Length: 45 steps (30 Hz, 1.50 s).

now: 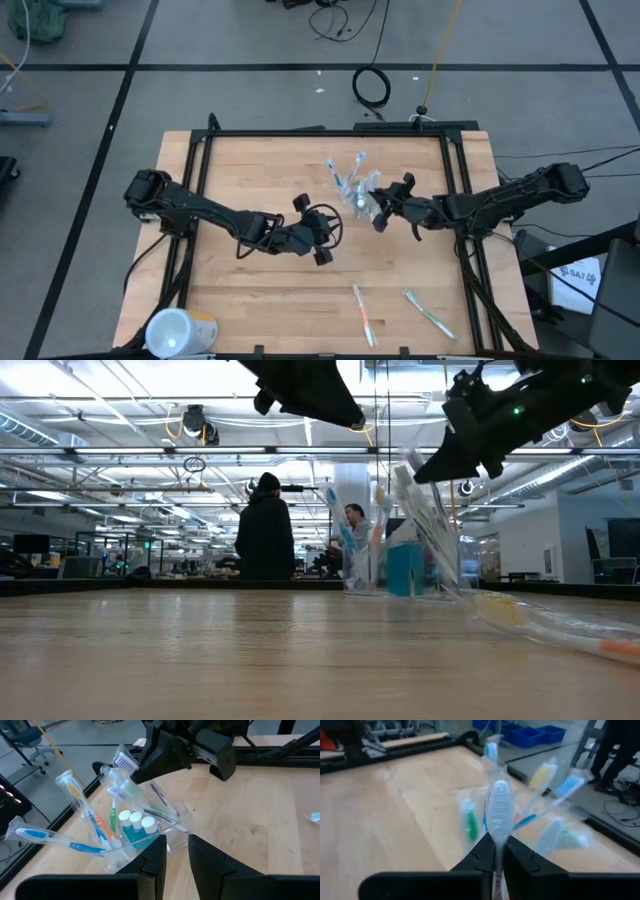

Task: Pick & Place toothbrushing station
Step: Put the violet toothbrush into the transparent organizer, then put the orange toothbrush into the transparent organizer

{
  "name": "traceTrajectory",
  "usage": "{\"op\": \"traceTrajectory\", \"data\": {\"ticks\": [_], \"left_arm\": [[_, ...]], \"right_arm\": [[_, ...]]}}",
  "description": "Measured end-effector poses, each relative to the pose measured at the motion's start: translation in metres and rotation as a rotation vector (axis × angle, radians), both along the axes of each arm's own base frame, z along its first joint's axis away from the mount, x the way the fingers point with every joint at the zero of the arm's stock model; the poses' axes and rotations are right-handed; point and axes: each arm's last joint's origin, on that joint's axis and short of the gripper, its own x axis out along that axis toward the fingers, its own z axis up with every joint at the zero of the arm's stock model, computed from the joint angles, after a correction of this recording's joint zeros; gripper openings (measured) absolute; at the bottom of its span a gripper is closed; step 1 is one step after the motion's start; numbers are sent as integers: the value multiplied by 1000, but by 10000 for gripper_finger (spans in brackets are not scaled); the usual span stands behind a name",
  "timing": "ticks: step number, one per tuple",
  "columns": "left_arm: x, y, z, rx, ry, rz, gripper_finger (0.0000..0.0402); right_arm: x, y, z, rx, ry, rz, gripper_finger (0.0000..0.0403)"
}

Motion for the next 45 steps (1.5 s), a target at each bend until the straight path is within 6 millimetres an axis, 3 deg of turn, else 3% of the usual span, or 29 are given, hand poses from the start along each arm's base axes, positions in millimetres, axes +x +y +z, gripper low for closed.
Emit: {"op": "traceTrajectory", "data": {"ticks": [7,20,31,38,45], "left_arm": [[0,0,0,-8,0,4,88],[0,0,0,-9,-2,6,88],[0,-2,-1,-34,15,-45,88],[2,1,1,122,58,-123,88],[2,1,1,149,81,-170,88]], "right_arm": [[0,3,-4,65,38,112,40],[-7,2,-14,90,147,85,69],[-16,1,2,75,79,100,110],[-23,0,14,0,65,141,131],[-29,1,22,10,16,148,129]]}}
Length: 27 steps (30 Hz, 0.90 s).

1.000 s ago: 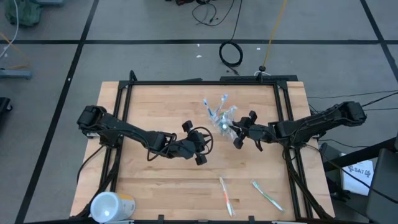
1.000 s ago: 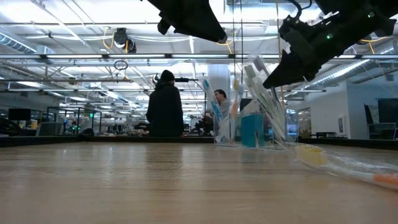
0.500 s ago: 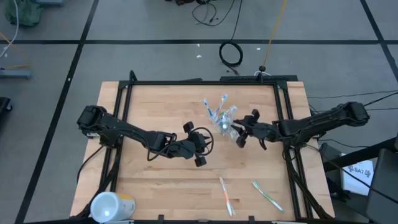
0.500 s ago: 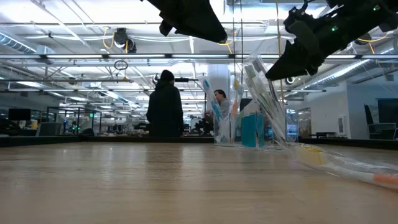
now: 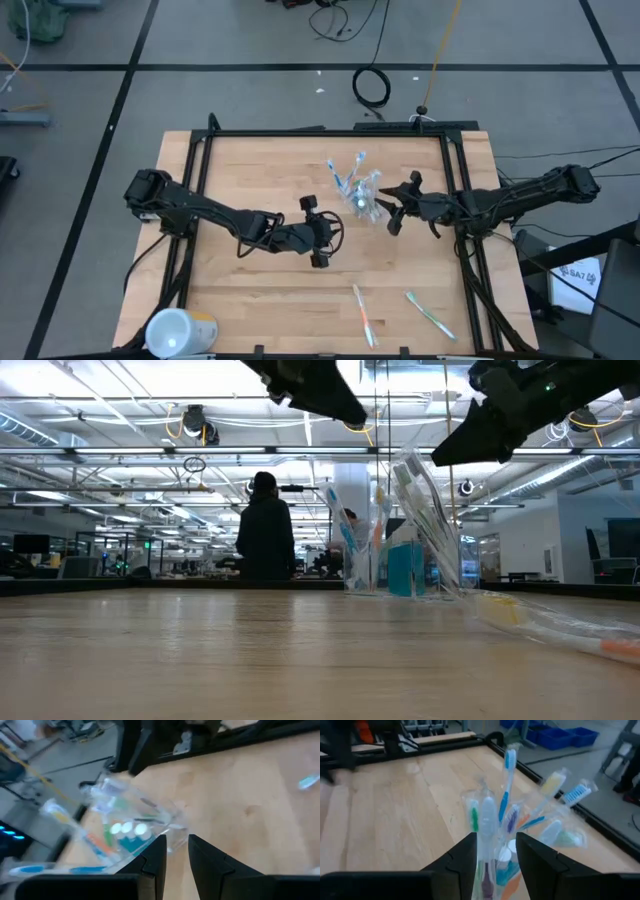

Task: Pick & Place toothbrushing station
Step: Put the orange toothbrush into the transparent organizer

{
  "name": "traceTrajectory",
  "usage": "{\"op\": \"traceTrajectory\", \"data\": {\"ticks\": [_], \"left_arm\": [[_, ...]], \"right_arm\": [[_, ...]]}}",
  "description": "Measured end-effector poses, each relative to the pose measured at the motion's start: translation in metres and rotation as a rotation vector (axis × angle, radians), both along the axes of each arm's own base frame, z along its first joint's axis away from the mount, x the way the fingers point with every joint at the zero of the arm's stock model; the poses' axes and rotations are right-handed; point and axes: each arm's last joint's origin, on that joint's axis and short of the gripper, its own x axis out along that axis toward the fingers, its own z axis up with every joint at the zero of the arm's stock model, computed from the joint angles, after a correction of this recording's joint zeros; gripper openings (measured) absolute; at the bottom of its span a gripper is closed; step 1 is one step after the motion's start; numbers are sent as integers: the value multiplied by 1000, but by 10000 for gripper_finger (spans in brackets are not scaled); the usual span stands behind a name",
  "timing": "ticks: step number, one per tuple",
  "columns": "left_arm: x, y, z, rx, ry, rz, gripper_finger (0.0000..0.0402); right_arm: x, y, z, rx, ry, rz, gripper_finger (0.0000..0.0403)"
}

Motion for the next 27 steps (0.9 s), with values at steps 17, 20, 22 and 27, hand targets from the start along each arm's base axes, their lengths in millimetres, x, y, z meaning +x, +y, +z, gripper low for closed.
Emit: {"op": "traceTrajectory", "data": {"ticks": [17,20,22,27], "left_arm": [[-92,40,37,43,7,128,88],[-100,49,34,39,-48,143,88],[-102,54,30,20,-63,134,88],[-101,59,7,-110,22,-147,88]], "right_arm": [[-41,15,-13,80,51,88,128],[-42,15,-18,86,31,89,128],[-41,15,-23,92,11,89,128],[-41,16,-35,110,-53,98,128]]}}
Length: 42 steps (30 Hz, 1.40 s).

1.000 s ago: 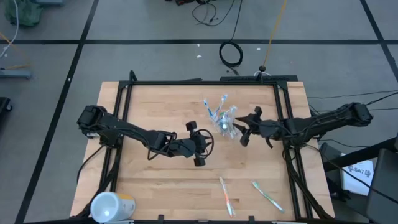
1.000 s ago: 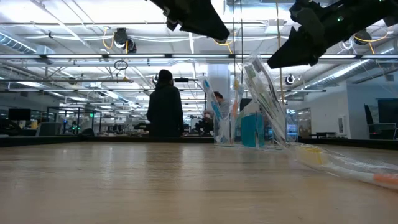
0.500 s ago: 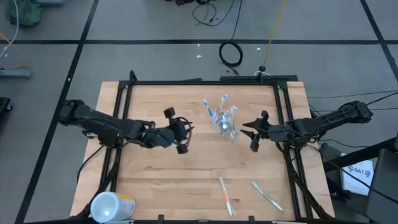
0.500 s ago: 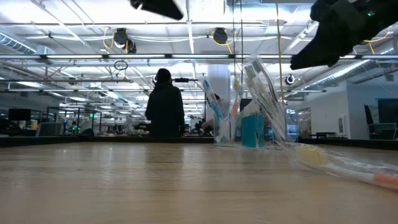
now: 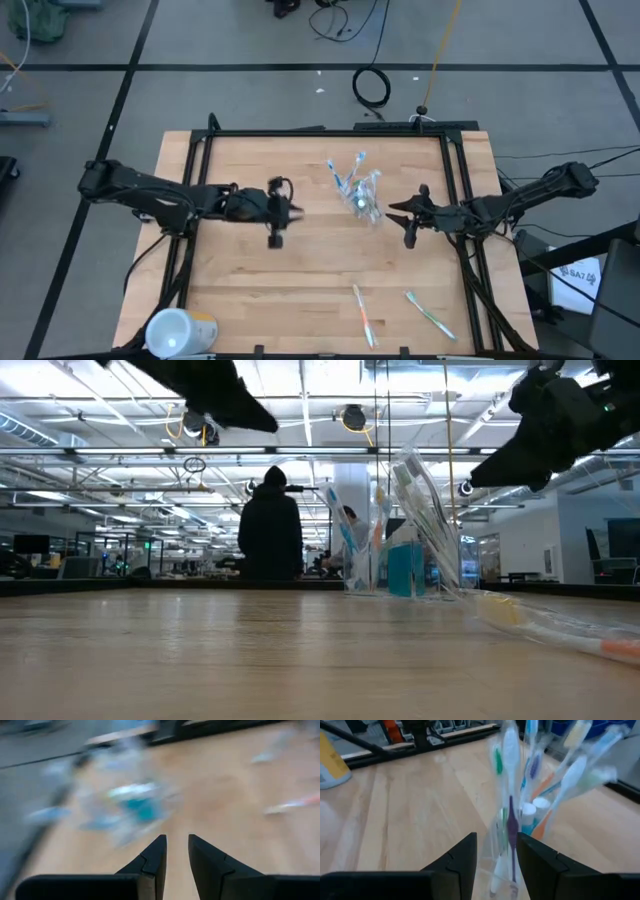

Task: Pick & Place toothbrushing station
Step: Put the orange toothbrush into the transparent organizer

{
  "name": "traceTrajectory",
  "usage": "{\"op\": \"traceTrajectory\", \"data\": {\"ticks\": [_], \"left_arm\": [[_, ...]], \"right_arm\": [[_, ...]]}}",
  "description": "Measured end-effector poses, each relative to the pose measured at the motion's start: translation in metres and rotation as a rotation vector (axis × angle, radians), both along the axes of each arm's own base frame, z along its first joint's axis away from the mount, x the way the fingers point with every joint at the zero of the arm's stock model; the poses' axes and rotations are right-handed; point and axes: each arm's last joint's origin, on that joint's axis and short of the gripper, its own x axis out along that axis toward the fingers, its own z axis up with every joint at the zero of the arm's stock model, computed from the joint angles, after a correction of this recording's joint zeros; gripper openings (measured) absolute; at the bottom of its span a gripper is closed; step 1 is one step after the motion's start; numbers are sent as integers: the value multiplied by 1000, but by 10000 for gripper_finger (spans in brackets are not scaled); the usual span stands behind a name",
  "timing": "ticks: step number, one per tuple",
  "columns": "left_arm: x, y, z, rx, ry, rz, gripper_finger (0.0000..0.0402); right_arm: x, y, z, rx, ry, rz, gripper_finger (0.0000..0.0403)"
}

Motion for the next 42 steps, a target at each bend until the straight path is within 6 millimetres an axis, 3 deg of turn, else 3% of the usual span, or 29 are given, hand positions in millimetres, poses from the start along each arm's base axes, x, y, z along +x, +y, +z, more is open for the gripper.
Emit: {"op": "traceTrajectory", "data": {"ticks": [5,11,17,22,29,36,42], "left_arm": [[15,-2,-34,-162,-24,-292,88],[40,-4,-56,-162,-91,-360,88],[72,-19,-79,-167,-221,-555,88],[116,-41,-84,-149,-175,-647,89],[172,-76,-98,-101,105,-770,89],[187,-100,-122,-63,159,-836,89],[190,-97,-121,-19,146,-769,89]], "right_arm": [[-4,-1,-18,-2,8,2,128],[-6,0,-29,134,-134,24,128],[-7,0,-28,52,-261,100,128],[-10,0,-29,56,-319,101,128],[-10,-1,-30,14,-304,100,128],[-10,-1,-30,22,-312,100,128],[-10,-1,-29,25,-324,98,128]]}}
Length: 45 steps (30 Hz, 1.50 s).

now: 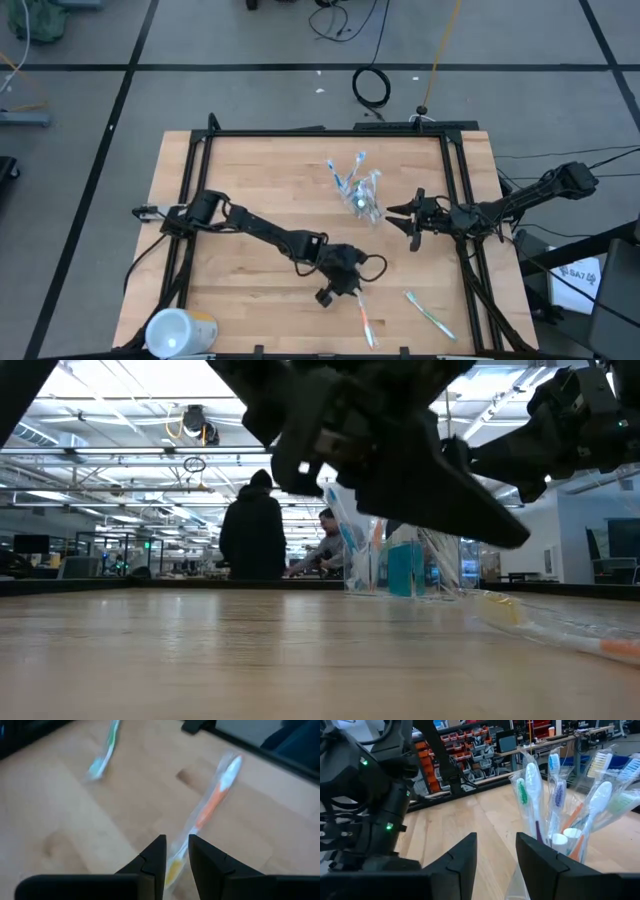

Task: Pick & Place toothbrushing station
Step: Put the orange toothbrush into the transparent organizer

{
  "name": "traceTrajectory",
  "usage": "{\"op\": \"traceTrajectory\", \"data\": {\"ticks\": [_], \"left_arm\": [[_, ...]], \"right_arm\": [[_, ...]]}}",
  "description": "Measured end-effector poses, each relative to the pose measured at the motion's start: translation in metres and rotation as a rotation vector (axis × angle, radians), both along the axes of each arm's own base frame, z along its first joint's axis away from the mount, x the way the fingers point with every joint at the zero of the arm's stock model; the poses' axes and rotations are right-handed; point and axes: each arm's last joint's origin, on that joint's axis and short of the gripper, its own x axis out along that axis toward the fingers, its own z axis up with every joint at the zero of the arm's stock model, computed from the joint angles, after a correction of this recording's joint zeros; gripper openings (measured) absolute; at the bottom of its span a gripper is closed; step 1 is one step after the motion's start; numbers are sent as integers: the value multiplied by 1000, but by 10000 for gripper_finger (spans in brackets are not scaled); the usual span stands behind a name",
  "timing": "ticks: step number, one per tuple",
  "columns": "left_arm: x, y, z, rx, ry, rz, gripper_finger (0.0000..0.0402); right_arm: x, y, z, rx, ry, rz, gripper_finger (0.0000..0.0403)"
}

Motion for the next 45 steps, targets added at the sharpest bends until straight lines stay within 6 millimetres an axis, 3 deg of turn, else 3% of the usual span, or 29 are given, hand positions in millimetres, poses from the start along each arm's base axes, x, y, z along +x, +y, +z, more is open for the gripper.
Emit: {"op": "traceTrajectory", "data": {"ticks": [10,24,27,37,41,45], "left_arm": [[2,21,-4,-22,69,33,88],[1,18,-5,62,18,-16,89],[0,18,-6,84,31,-4,105],[-3,16,-13,164,38,-31,214],[-3,17,-17,189,39,-41,216],[-1,18,-15,204,20,-16,191]], "right_arm": [[0,0,0,0,0,-1,128],[0,0,0,0,0,-1,128],[0,0,0,0,0,-1,128],[0,0,0,-3,4,-1,128],[0,0,0,-2,4,-1,128],[0,0,0,-2,6,-1,128]]}}
